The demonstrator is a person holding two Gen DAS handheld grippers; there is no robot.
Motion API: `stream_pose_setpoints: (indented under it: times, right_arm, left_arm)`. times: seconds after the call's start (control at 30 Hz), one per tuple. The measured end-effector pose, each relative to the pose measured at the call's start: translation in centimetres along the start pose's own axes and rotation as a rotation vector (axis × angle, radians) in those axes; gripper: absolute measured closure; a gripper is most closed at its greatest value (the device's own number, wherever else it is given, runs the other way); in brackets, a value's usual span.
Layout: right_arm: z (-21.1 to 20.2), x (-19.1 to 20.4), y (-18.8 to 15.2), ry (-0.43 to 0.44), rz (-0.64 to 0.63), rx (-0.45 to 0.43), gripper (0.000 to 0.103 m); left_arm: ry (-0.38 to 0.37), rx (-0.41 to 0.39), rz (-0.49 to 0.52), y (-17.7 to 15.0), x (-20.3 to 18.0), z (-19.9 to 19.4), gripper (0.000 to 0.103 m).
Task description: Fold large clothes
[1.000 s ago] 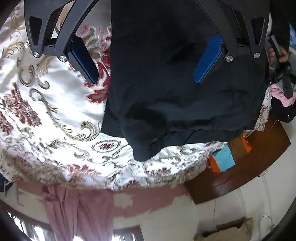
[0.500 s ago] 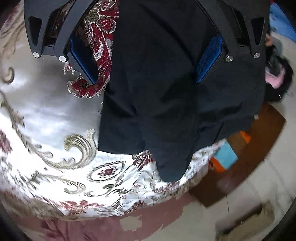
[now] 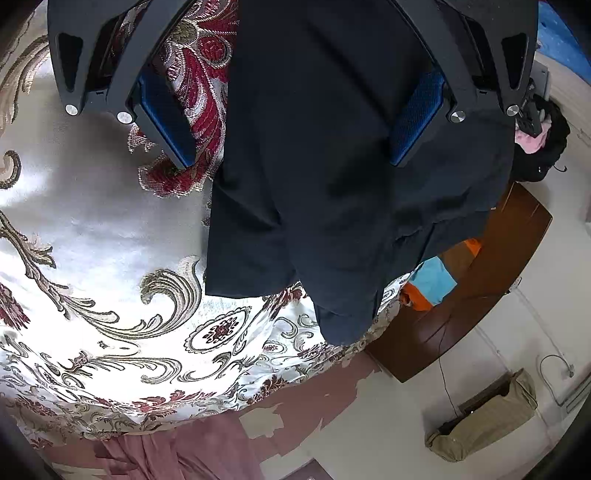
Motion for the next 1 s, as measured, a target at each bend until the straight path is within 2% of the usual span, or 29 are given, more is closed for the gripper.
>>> stream_pose_setpoints:
  times: [0.23,0.53,0.7,0.87,1.0]
  right_arm:
    - [0.0,0.1,-0.2,-0.01,-0.007,0.003,0.001]
    - [-0.2,-0.6,-0.2,0.068,0.002,-0.019,0.001]
    - [-0.5,0.0,-0.7,0.054,-0.027,-0.029,0.001]
    - [-0.9,0.7,-1.5,0.135,-0.07,0.004,0.001]
    - [-0.7,1.1,-1.4,0.107,-0.076,0.024,0.001]
  left_arm:
    - [0.004,0.001,0.004,-0.1,-0.1,0.0,0.0]
    - [0.009,-0.002,0.012,-0.2,-0.2,0.1,0.0]
    - [0.009,0.001,0.017,-0.2,-0.2,0.3,0.0]
    - [0.008,0.004,0.022,-0.2,-0.1,0.3,0.0]
    - [-0.012,0.015,0.023,-0.1,-0.1,0.5,0.0]
Point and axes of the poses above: each gripper's, at about its wrist camera, not at the fingertips, and z roughly the way its jaws point, x to its left, y to its top, the point moved 2 cm from there along z, roughly the way its jaws point, and after that the axes turned 15 degrees about -y, right-handed, at the moved point
